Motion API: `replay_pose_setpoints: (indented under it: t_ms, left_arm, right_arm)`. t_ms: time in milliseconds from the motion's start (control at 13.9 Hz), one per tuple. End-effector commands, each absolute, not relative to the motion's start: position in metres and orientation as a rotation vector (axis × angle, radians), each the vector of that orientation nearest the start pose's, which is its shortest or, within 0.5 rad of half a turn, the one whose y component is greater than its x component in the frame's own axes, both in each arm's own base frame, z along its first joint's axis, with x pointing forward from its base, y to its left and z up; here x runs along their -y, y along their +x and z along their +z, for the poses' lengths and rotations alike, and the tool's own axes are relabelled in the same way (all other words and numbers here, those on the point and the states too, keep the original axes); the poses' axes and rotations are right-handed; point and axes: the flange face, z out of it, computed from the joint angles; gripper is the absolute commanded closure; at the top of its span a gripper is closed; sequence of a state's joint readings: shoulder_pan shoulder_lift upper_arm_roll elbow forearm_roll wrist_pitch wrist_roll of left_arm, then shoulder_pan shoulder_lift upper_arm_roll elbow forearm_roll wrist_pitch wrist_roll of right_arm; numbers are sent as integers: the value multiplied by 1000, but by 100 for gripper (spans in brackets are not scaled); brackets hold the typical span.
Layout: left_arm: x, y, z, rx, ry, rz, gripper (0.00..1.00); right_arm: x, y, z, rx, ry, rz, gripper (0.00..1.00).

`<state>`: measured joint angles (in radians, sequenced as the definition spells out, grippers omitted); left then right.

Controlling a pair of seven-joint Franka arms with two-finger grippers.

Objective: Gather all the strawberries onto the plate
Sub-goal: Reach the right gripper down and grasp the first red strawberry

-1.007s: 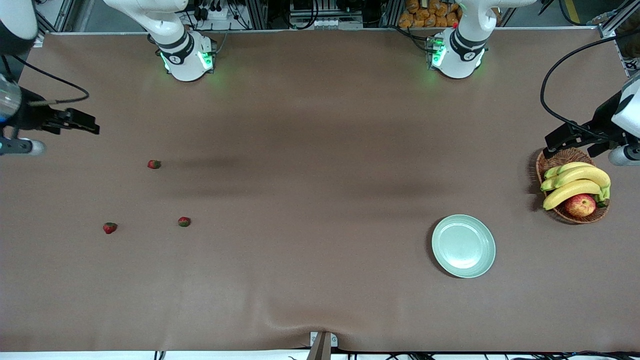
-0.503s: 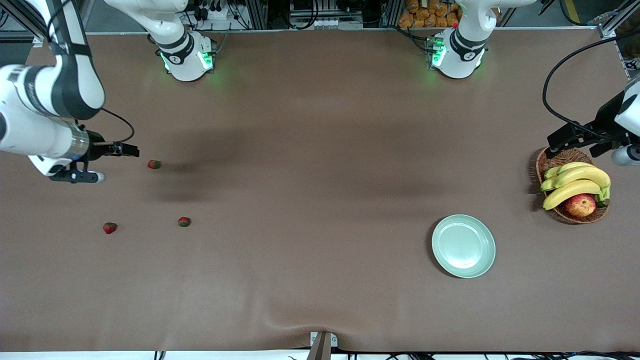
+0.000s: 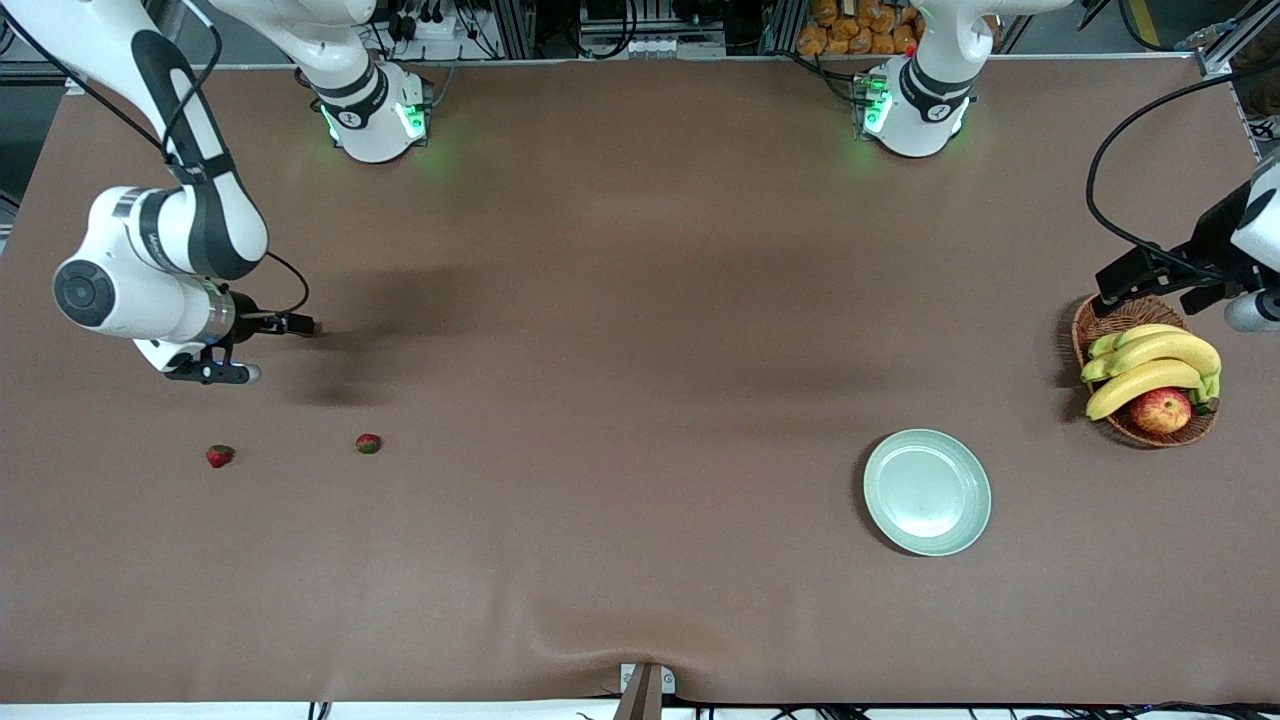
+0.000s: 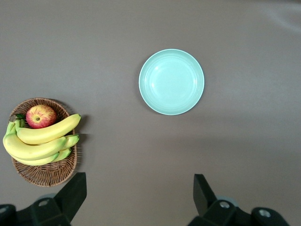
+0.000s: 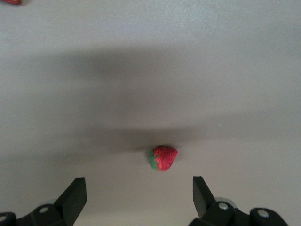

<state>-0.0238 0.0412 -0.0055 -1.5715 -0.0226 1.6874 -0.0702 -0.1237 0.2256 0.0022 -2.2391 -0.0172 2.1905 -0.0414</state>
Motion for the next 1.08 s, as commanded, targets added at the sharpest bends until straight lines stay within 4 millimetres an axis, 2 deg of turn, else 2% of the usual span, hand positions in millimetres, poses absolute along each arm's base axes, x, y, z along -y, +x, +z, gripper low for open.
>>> replay_pose_setpoints:
  t_ms: [0,216,575,1007]
  left_arm:
    - [16,569,621,44,-3149,-87,0]
    - [7,564,628,65,-3148,-94,0]
    - [5,563,623,72,-3143,-48,0]
    - [6,567,618,92,-3149,-41,0]
  right_arm:
    - [75,493,222,-90,-3132,363,0]
    - [72,478,206,-77,-3133,346,0]
    - [88,468,185,-34,-3124,318,0]
    - [91,457,174,-30,-3119,316,0]
